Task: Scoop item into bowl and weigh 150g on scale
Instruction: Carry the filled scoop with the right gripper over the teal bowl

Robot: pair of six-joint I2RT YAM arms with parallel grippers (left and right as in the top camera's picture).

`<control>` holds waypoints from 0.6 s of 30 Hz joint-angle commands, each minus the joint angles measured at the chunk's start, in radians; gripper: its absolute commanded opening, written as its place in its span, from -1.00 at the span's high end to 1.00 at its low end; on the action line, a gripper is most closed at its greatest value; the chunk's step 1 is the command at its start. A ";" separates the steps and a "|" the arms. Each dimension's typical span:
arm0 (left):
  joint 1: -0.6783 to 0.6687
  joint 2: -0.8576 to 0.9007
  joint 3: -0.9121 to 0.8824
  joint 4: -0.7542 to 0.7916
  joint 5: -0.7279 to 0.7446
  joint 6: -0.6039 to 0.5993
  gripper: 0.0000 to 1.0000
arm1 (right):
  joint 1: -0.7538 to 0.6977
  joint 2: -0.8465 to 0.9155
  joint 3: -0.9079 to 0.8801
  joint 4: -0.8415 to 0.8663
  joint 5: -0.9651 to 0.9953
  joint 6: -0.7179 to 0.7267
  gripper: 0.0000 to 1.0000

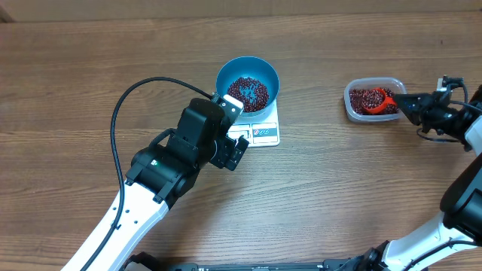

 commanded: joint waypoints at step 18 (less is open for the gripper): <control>0.005 -0.009 -0.003 0.004 0.012 -0.013 -0.99 | 0.013 -0.005 -0.005 0.014 -0.167 -0.010 0.93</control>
